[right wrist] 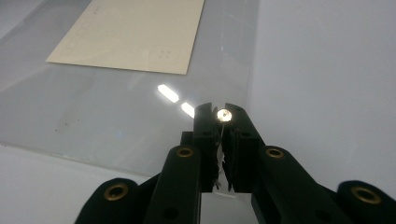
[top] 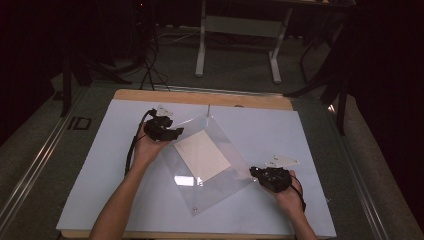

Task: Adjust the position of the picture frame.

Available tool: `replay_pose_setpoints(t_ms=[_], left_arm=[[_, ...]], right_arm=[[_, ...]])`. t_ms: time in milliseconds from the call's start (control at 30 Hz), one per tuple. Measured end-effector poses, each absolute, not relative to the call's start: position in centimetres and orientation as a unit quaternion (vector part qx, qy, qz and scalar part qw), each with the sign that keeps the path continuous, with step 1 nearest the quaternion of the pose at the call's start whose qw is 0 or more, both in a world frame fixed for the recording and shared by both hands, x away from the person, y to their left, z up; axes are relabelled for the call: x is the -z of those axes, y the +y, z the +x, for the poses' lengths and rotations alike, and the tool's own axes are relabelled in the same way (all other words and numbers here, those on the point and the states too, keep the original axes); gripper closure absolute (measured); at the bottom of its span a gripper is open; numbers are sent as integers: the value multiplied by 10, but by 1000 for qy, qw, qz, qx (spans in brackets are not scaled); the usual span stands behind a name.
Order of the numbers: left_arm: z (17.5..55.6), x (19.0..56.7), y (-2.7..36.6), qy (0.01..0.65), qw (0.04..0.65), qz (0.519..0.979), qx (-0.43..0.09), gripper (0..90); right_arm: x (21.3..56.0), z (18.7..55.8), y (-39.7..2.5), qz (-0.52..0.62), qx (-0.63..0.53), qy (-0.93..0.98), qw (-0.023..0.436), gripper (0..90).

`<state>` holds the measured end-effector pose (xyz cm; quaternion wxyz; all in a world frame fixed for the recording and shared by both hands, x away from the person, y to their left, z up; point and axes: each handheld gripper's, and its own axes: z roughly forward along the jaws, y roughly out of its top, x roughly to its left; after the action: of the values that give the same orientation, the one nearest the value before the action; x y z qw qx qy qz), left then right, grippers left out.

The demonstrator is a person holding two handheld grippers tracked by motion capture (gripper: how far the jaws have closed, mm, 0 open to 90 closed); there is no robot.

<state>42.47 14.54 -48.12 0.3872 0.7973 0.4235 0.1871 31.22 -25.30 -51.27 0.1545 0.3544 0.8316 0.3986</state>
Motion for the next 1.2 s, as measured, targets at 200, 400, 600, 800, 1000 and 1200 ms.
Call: replay_pose_setpoints(t_ms=[200,400,600,800,1000,1200], left_arm=[[431,486,139,424,390,798,-175,429],[437,485,131,420,394,799,-172,431],[445,489,124,421,399,799,-159,473],[457,494,111,415,405,801,-149,505],[468,495,101,411,399,805,-154,500],[479,493,91,407,397,807,-157,494]], right_arm=[[513,312,-253,354,-400,831,154,841],[513,312,-254,356,-403,829,153,840],[514,312,-254,356,-405,828,153,840],[514,312,-255,354,-407,828,152,841],[514,312,-254,352,-406,829,153,846],[514,313,-255,351,-408,829,151,846]])
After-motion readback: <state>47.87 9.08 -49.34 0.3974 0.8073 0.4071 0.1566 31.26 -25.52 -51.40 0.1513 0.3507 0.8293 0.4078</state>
